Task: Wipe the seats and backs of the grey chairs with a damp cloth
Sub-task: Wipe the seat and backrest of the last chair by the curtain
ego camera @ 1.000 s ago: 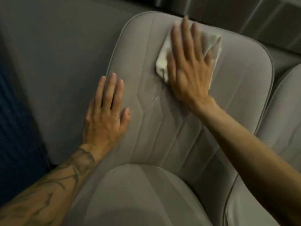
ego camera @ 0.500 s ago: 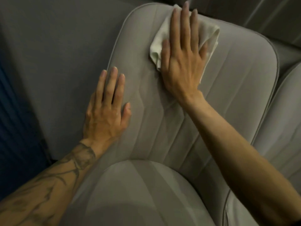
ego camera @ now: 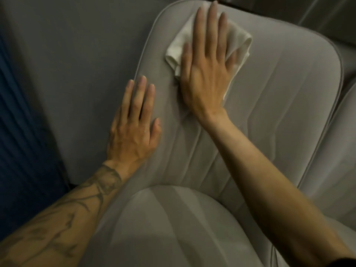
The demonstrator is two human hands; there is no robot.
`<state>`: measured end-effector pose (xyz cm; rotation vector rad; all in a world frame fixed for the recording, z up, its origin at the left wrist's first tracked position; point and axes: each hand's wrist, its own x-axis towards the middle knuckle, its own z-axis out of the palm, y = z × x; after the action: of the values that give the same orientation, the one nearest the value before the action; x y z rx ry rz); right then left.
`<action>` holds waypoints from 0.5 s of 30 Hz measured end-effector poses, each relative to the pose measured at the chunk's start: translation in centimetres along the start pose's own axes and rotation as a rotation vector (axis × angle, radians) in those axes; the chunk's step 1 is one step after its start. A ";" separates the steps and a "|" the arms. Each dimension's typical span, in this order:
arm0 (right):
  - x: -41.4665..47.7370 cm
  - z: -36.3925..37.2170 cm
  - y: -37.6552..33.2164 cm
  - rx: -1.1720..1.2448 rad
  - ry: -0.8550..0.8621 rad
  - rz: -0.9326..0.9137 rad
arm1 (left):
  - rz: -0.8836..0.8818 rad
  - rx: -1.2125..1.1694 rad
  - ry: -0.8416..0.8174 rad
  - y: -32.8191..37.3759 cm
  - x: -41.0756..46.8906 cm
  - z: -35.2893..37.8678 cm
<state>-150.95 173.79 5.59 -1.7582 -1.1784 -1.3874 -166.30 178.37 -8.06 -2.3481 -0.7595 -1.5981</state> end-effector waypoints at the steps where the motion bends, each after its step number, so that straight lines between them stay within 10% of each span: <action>1: -1.7 -0.1 -0.7 0.040 -0.052 -0.038 | 0.008 -0.025 0.012 0.0 0.0 0.1; 5: -7.4 -2.1 -0.6 0.155 -0.316 -0.258 | -0.022 -0.152 0.025 -0.2 0.2 0.0; 11: 0.4 0.4 -2.3 0.144 -0.028 -0.039 | -0.035 -0.120 0.042 -0.1 0.0 -0.2; 15: -6.2 0.7 -3.1 0.240 -0.123 -0.061 | -0.103 -0.110 0.082 -0.2 -0.1 -0.1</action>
<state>-153.83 174.01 -0.81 -1.6670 -1.4124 -1.1309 -166.50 178.46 -8.12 -2.3361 -0.8062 -1.8102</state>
